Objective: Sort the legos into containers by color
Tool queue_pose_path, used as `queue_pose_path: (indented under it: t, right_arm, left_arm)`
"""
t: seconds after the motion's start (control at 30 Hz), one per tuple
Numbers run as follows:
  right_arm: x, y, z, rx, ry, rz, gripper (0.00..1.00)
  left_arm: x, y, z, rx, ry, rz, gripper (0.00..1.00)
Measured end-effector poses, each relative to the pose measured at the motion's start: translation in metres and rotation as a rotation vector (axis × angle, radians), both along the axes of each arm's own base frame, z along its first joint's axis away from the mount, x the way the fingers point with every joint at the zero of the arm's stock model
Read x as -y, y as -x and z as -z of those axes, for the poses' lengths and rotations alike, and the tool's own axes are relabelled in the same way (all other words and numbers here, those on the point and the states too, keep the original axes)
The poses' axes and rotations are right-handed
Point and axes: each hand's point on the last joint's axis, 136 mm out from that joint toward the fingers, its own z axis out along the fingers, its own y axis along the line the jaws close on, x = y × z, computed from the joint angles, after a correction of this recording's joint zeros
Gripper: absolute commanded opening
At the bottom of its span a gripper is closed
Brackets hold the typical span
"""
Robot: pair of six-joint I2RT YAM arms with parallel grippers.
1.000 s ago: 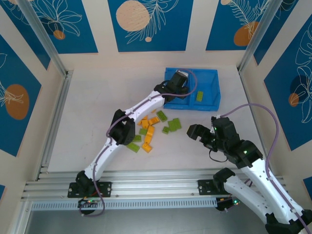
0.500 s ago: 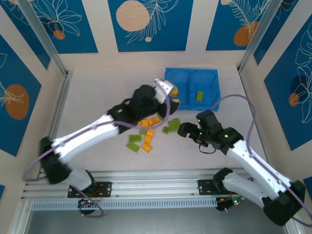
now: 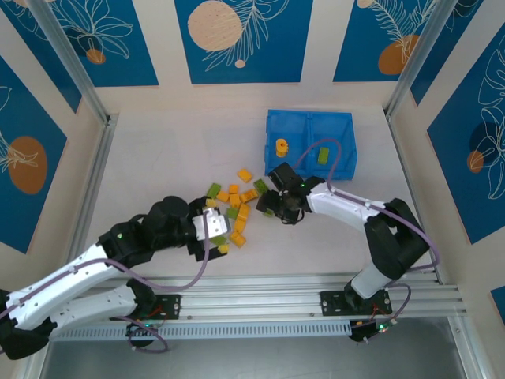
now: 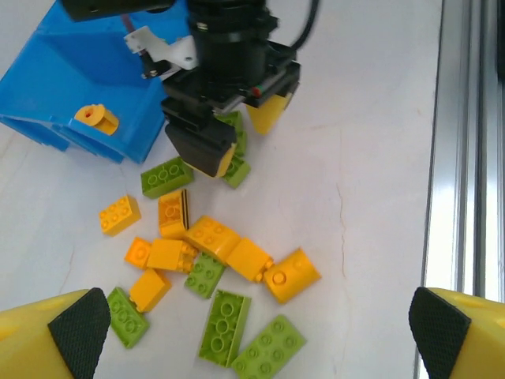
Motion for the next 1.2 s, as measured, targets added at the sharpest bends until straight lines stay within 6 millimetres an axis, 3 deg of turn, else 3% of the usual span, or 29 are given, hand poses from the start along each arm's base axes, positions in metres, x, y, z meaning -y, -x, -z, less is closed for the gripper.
queue_pose_path:
  t: [0.27, 0.43, 0.6, 0.8, 0.93, 1.1, 1.2]
  right_arm:
    - [-0.006, -0.013, 0.022, -0.050, 0.032, 0.068, 0.61]
    - [-0.007, -0.021, 0.035, -0.060, 0.072, 0.088, 0.60]
    - [-0.004, -0.022, 0.042, -0.074, 0.110, 0.099, 0.41]
    - [-0.002, -0.023, 0.036, -0.045, 0.105, 0.108, 0.32]
    - [0.010, -0.013, 0.009, 0.045, 0.085, 0.113, 0.31]
    - [0.031, -0.019, -0.067, 0.274, 0.037, 0.143, 0.31]
    - [0.063, -0.034, -0.108, 0.421, 0.063, 0.184, 0.31]
  left_arm:
    - [-0.001, 0.002, 0.033, 0.027, -0.129, 0.080, 1.00]
    - [-0.003, 0.003, 0.040, 0.016, -0.164, 0.094, 1.00]
    - [-0.005, 0.005, 0.039, 0.029, -0.157, 0.098, 1.00]
    - [-0.010, 0.008, 0.041, 0.044, -0.160, 0.108, 1.00]
    - [-0.012, 0.009, 0.041, 0.054, -0.154, 0.106, 1.00]
    - [-0.019, 0.009, 0.041, 0.089, -0.140, 0.092, 1.00]
    - [-0.022, 0.007, 0.039, 0.109, -0.133, 0.083, 1.00]
